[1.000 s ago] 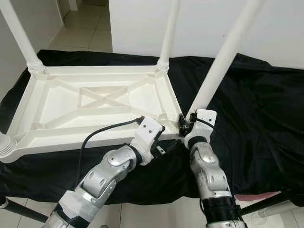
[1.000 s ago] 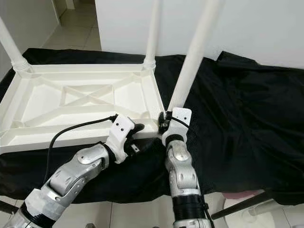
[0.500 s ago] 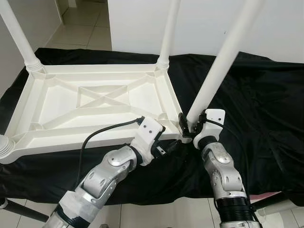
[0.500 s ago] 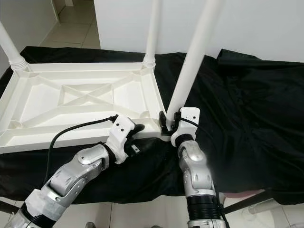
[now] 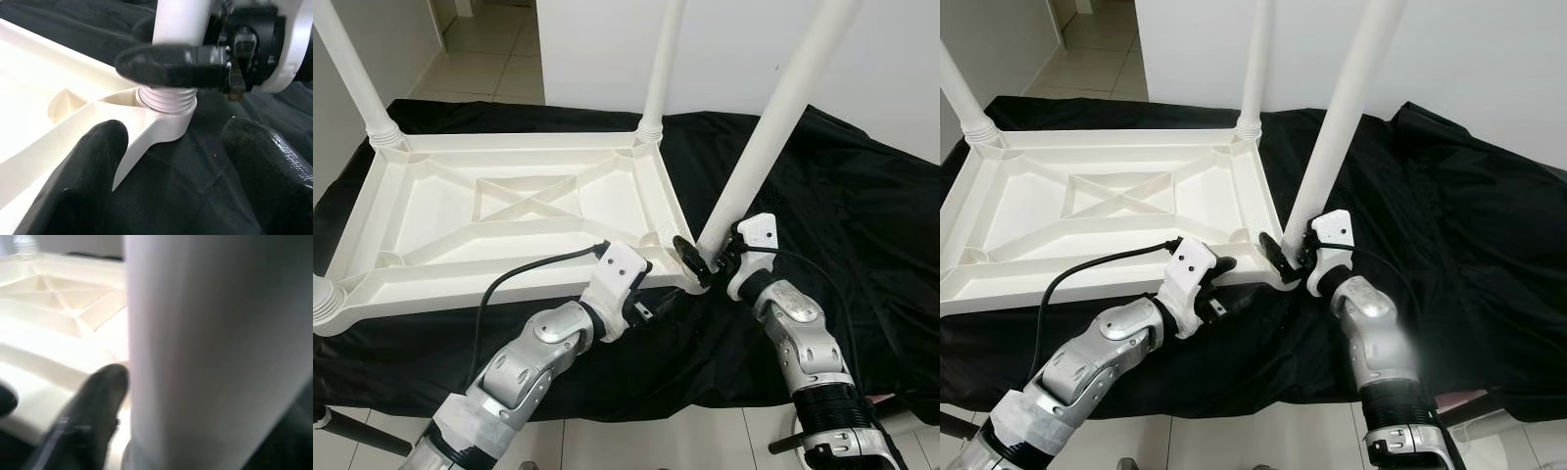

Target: Building children table

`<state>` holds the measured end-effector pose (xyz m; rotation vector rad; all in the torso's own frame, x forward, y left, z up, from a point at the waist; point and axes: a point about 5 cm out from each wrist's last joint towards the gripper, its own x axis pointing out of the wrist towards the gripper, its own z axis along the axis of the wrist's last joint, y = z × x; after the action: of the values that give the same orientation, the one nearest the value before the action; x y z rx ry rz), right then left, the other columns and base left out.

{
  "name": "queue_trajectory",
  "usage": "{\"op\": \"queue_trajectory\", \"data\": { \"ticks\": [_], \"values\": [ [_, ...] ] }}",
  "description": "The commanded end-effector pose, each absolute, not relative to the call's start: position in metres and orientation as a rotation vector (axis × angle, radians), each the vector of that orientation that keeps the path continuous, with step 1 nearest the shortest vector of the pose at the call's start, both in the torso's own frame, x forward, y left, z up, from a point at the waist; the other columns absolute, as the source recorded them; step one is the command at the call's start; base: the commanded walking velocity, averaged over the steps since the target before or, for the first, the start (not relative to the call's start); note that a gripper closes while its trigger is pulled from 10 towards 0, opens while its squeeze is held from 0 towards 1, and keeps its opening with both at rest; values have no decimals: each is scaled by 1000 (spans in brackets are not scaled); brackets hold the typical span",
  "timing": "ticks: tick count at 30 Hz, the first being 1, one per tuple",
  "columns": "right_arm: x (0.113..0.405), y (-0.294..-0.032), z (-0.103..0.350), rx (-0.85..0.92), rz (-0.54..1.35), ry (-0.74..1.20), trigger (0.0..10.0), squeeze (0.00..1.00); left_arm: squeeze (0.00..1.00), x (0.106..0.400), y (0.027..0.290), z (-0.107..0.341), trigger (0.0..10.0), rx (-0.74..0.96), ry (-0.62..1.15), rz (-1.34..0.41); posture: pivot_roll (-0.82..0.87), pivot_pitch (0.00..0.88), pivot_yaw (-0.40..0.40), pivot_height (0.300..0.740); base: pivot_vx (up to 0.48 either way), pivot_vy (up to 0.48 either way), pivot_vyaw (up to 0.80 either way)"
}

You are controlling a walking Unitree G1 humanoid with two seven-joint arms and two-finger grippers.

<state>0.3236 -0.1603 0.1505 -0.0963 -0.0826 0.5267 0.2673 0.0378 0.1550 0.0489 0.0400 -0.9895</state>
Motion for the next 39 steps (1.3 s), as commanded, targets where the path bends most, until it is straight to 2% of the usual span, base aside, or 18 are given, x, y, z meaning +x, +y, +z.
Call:
{"op": "queue_trajectory", "data": {
  "ticks": [1, 11, 12, 13, 19, 28, 30, 31, 34, 39],
  "values": [
    [325, -165, 145, -115, 543, -53, 0, 0, 0, 261, 34, 156, 10000, 58, 45, -1120, -7, 72, -65, 740, 0, 0, 0],
    [325, -170, 139, -107, 563, -28, 0, 0, 0, 261, 34, 156, 10000, 57, 45, -1110, -1, 72, -71, 740, 0, 0, 0],
    [325, -170, 139, -98, 546, -29, 6706, 0, 0, 261, 35, 156, 10000, 57, 45, -1109, 0, 72, -70, 740, 0, 0, 0],
    [326, -171, 139, -74, 515, -26, 10000, 0, 0, 261, 35, 156, 10000, 57, 45, -1109, 0, 73, -69, 740, 0, 0, 0],
    [326, -170, 139, -42, 462, -24, 10000, 0, 0, 261, 36, 156, 10000, 60, 47, -1110, 0, 73, -67, 740, 0, 0, 0],
    [320, -156, 132, 60, 146, 4, 10000, 0, 0, 259, 36, 154, 10000, 61, 55, -1119, -6, 79, -63, 740, 0, 0, 0],
    [319, -156, 132, 61, 133, 5, 10000, 0, 0, 259, 36, 154, 10000, 60, 55, -1119, -6, 79, -63, 740, 0, 0, 0],
    [315, -148, 130, 74, 36, 13, 10000, 0, 0, 259, 35, 154, 10000, 60, 56, -1122, -6, 80, -62, 740, 0, 0, 0],
    [311, -139, 128, 101, -59, 19, 10000, 0, 0, 258, 35, 154, 10000, 59, 57, -1124, -6, 80, -62, 740, 0, 0, 0],
    [307, -124, 127, 150, -83, 30, 10000, 0, 0, 258, 35, 154, 10000, 59, 57, -1123, -3, 79, -64, 740, 0, 0, 0]
  ]
}}
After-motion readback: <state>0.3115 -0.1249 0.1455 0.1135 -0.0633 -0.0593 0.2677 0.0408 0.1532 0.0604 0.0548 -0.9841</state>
